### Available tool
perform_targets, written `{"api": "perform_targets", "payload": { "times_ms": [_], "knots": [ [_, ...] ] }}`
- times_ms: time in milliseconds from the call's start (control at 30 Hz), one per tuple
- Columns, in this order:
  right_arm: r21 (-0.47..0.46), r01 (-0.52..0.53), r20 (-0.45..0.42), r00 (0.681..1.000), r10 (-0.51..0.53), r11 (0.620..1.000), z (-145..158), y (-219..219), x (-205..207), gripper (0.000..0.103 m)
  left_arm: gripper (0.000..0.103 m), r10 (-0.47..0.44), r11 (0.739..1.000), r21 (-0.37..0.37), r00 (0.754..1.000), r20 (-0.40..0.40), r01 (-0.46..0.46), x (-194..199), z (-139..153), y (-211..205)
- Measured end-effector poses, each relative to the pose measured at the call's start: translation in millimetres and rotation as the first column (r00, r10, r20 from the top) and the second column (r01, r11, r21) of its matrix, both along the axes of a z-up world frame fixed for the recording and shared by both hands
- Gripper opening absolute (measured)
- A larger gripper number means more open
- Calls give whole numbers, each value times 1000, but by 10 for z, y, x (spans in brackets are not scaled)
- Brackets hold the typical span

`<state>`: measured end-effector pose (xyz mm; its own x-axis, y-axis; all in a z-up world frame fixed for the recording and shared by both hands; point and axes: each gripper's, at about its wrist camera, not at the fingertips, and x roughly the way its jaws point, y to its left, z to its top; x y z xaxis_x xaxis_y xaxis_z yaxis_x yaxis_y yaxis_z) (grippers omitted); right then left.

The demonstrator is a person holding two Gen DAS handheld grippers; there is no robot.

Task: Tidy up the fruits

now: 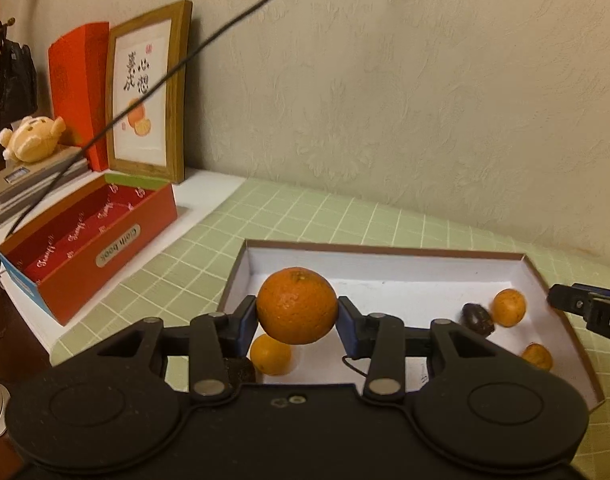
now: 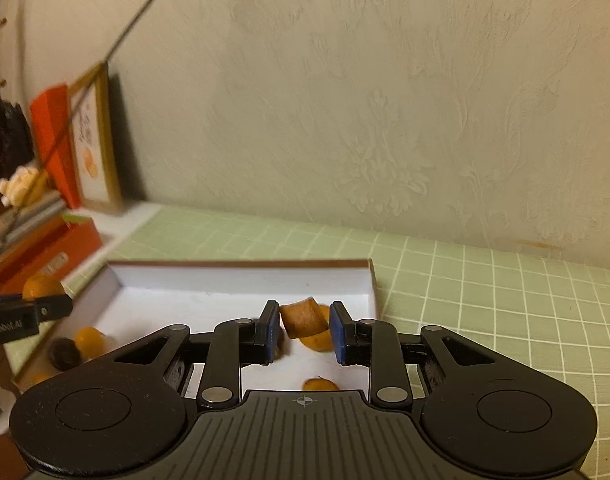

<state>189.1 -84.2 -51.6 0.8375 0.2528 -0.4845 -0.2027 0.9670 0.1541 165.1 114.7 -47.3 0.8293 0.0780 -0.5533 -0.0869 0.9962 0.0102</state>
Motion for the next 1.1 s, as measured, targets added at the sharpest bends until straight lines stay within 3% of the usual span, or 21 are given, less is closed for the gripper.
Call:
{"api": "perform_targets", "payload": {
  "times_ms": [33, 67, 100, 200, 267, 333, 733, 1100],
  "knots": [
    [-5, 9, -3, 1000, -9, 1000, -23, -2, 17, 51, 50, 9, 1000, 9, 1000, -10, -9, 34, -24, 2],
    [0, 23, 0, 1000, -23, 1000, -29, -16, 15, 77, 72, 23, 1000, 11, 1000, -20, -23, 61, -40, 13],
    [12, 46, 22, 999, -47, 999, -14, -37, -7, 82, 77, 41, 999, 4, 999, -23, -41, 71, -39, 31],
    [22, 65, 96, 993, -67, 998, 105, -73, -100, 84, 79, 49, 999, 7, 999, 10, -49, 32, 68, 42],
    [41, 69, 118, 990, -73, 997, 168, -110, -144, 97, 94, 70, 997, 8, 997, 37, -70, -22, 159, 39],
    [71, 64, 130, 989, -73, 995, 215, -160, -199, 103, 96, 89, 996, 0, 994, 60, -89, -105, 254, 45],
    [62, 30, 168, 985, -40, 998, 574, -262, -667, 103, 97, 86, 994, 54, 993, 86, -90, -608, 675, -162],
    [127, 38, 184, 981, -61, 991, 942, -527, -1284, 103, 97, 74, 996, 31, 989, 127, -78, -1160, 1088, -268]
  ]
}}
